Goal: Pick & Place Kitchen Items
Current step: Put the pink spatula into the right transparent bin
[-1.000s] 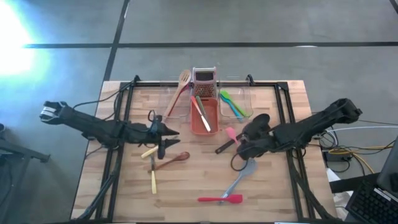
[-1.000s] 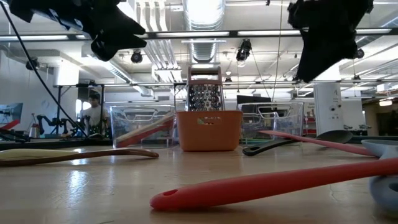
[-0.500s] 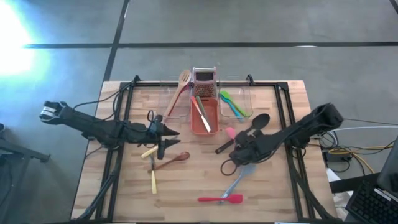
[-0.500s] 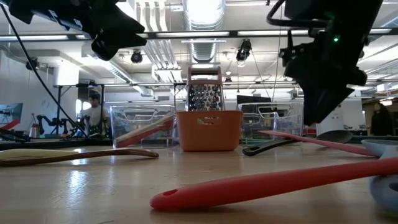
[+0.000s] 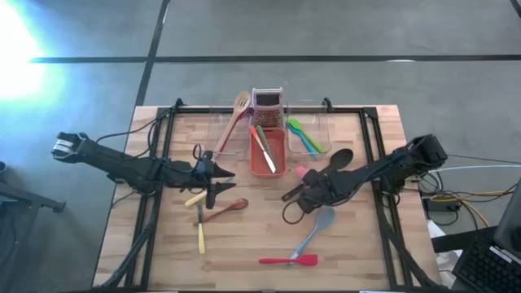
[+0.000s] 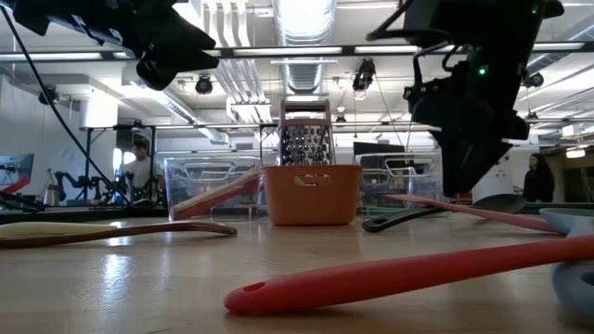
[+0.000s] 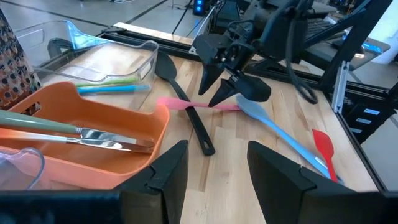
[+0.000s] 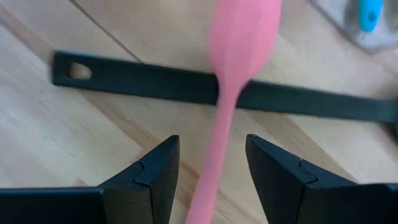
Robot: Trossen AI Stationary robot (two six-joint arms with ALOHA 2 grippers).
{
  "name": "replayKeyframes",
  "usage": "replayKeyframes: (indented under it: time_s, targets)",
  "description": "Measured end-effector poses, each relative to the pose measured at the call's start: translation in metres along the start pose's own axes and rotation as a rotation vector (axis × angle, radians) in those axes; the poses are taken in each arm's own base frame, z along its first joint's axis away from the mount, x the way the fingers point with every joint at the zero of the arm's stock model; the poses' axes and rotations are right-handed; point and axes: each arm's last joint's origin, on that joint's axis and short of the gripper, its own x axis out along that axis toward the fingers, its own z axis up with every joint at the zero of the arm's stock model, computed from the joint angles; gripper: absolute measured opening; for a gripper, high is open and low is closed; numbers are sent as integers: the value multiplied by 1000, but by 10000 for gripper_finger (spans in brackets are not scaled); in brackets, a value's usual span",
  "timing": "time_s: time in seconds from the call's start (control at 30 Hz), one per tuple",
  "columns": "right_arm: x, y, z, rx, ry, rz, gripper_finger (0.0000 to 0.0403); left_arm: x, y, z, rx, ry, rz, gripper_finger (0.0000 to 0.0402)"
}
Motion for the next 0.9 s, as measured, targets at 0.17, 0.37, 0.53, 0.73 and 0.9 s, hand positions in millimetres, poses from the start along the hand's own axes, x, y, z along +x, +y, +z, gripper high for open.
replayKeyframes:
  time_s: [0.17, 0.37, 0.53, 0.73, 0.9]
  targets:
    - [11, -5, -4, 16, 54, 30, 178, 0, 0, 0, 0, 2, -1, 168]
    - [26, -10, -10, 39, 53, 86, 177, 0, 0, 0, 0, 3, -2, 168]
    - [33, -17, -12, 60, 46, 65, 158, 0, 0, 0, 0, 3, -1, 168]
    - [34, -18, -13, 54, 39, 57, 89, 0, 0, 0, 0, 3, -1, 168]
    - [34, -18, -13, 33, 38, 58, 25, 0, 0, 0, 0, 3, -1, 168]
